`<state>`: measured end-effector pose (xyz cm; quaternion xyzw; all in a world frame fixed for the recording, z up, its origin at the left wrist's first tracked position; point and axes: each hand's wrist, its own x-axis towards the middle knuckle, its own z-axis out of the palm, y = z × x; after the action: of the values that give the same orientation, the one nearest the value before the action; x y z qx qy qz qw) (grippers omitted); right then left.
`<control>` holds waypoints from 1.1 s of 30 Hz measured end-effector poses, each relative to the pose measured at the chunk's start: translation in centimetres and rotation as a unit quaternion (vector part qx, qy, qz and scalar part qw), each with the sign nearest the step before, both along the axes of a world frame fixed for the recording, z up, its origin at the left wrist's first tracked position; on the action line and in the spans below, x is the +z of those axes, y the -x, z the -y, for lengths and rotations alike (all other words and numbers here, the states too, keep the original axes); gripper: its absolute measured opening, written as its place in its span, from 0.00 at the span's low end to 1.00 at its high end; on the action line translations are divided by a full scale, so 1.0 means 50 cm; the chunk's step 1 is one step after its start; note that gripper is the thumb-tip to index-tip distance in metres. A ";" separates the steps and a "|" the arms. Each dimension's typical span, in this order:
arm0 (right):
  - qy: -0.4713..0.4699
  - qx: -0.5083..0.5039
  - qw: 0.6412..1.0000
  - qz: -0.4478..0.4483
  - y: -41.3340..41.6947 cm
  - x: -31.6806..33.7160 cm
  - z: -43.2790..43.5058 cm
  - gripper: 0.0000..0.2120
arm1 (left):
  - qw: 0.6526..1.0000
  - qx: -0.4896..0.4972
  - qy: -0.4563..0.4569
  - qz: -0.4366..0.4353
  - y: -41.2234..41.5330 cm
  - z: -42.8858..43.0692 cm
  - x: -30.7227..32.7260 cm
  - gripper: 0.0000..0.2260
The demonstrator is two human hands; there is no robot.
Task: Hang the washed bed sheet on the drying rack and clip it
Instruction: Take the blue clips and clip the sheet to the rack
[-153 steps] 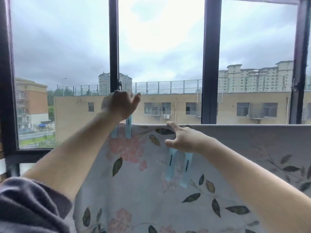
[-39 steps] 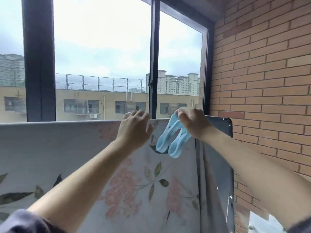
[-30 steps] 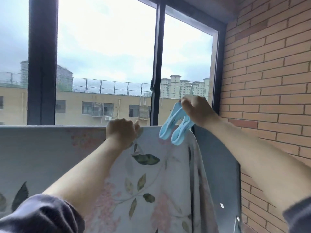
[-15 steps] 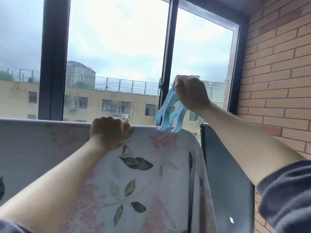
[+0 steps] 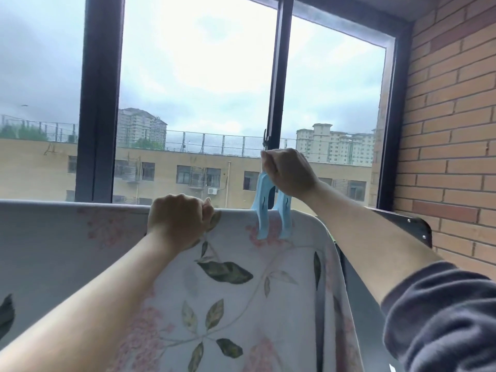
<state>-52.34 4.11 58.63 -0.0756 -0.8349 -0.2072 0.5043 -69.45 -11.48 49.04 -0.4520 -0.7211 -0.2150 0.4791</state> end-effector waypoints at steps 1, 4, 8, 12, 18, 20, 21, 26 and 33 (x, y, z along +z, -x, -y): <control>0.004 -0.001 1.000 -0.002 0.005 0.001 -0.001 0.26 | 1.000 0.000 0.001 0.000 -0.002 -0.002 0.000 0.25; 0.040 -0.022 0.999 0.011 0.010 0.002 -0.005 0.30 | 1.000 0.001 0.010 0.001 -0.007 -0.002 0.002 0.25; 0.121 -0.031 0.987 0.097 0.001 0.013 0.003 0.39 | 1.000 0.010 0.021 0.004 -0.010 0.002 0.005 0.24; 0.273 0.037 0.954 0.122 -0.032 -0.003 0.031 0.35 | 0.999 0.021 0.036 0.007 -0.015 0.008 0.009 0.24; 0.476 -0.023 0.879 -0.006 -0.099 -0.143 0.000 0.27 | 0.999 0.015 0.042 0.018 -0.021 0.009 0.010 0.23; 0.423 -0.122 0.898 0.005 -0.114 -0.179 -0.023 0.22 | 0.999 0.022 0.041 0.010 -0.020 0.006 0.010 0.25; 0.409 -0.149 0.900 -0.002 -0.116 -0.186 -0.030 0.22 | 0.999 0.024 0.038 0.003 -0.020 0.006 0.008 0.26; 0.371 -0.170 0.912 -0.033 -0.108 -0.186 -0.032 0.23 | 0.999 0.020 0.032 0.000 -0.019 0.008 0.008 0.26; 0.444 -0.151 0.882 -0.040 -0.117 -0.174 -0.030 0.21 | 0.999 0.016 0.039 0.009 -0.023 0.008 0.009 0.25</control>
<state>-46.51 5.60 49.95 -0.4254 -0.7968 0.1146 0.4136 -68.28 -11.89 49.49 -0.4572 -0.7400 -0.1832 0.4581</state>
